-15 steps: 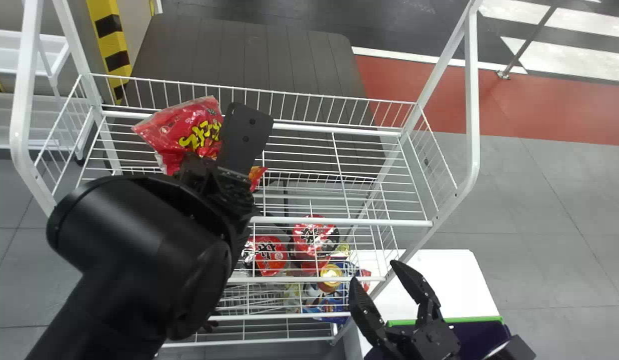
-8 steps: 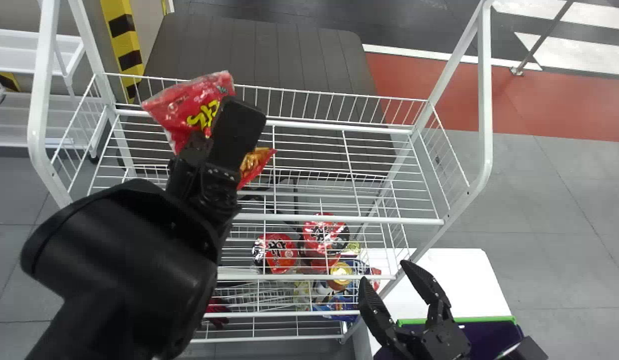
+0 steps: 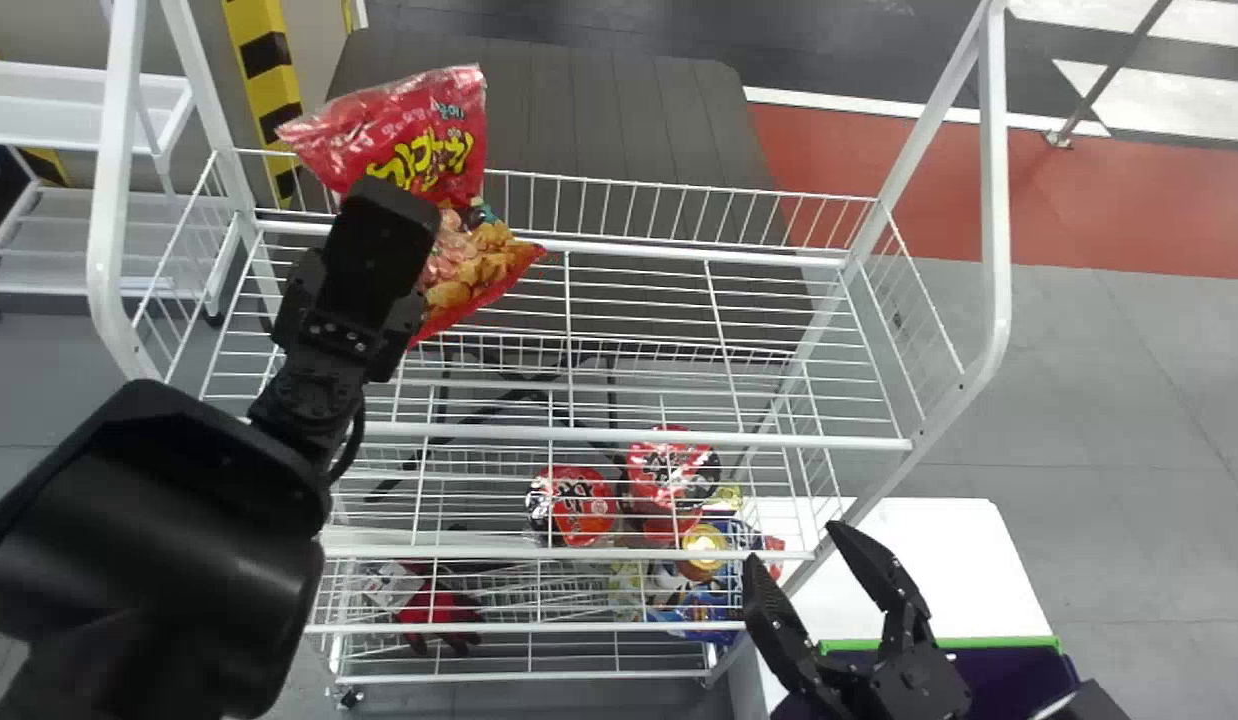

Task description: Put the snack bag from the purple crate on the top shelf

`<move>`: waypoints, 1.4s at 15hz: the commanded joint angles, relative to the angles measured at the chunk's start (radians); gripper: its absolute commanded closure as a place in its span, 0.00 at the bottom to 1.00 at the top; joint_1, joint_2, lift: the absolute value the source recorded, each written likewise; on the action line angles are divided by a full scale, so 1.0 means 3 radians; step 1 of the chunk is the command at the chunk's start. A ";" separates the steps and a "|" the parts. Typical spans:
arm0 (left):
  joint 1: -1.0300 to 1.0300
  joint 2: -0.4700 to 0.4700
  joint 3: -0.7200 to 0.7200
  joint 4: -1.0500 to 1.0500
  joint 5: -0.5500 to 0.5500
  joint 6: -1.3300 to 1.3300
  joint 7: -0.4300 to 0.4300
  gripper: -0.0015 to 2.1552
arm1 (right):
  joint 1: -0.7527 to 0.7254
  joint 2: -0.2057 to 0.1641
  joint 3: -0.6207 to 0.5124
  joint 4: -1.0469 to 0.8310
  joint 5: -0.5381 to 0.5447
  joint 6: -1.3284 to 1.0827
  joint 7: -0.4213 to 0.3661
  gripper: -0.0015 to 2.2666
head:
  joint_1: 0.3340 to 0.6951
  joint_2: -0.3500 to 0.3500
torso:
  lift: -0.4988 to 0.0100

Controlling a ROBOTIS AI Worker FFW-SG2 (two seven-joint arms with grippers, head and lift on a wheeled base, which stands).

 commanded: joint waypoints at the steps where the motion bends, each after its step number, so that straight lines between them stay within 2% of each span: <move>1: 0.0046 0.0100 0.0090 0.0156 -0.0104 -0.0526 -0.0102 0.81 | 0.0000 -0.0002 0.0000 -0.0001 0.0000 -0.0002 0.0000 0.04 | 1.00 0.31 | 0.98; 7: 0.0066 0.0100 0.0075 0.0386 -0.0815 -0.0659 -0.0316 0.81 | 0.0000 -0.0002 0.0000 -0.0001 -0.0015 -0.0002 0.0000 0.04 | 1.00 0.31 | 0.98; 10: 0.0072 0.0095 0.0055 0.0432 -0.0989 -0.0649 -0.0327 0.81 | -0.0015 -0.0002 0.0010 0.0004 -0.0015 -0.0002 0.0000 0.04 | 1.00 0.32 | 0.98; 13: 0.0026 0.0049 0.0019 0.0519 -0.1398 -0.0629 -0.0327 0.81 | -0.0026 -0.0002 0.0015 0.0029 -0.0015 -0.0012 0.0000 0.04 | 1.00 0.32 | 0.98; 21: -0.0118 -0.0038 -0.0007 0.0749 -0.2160 -0.0220 -0.0454 0.81 | -0.0046 -0.0002 0.0031 0.0070 -0.0030 -0.0073 0.0046 0.04 | 1.00 0.36 | 0.98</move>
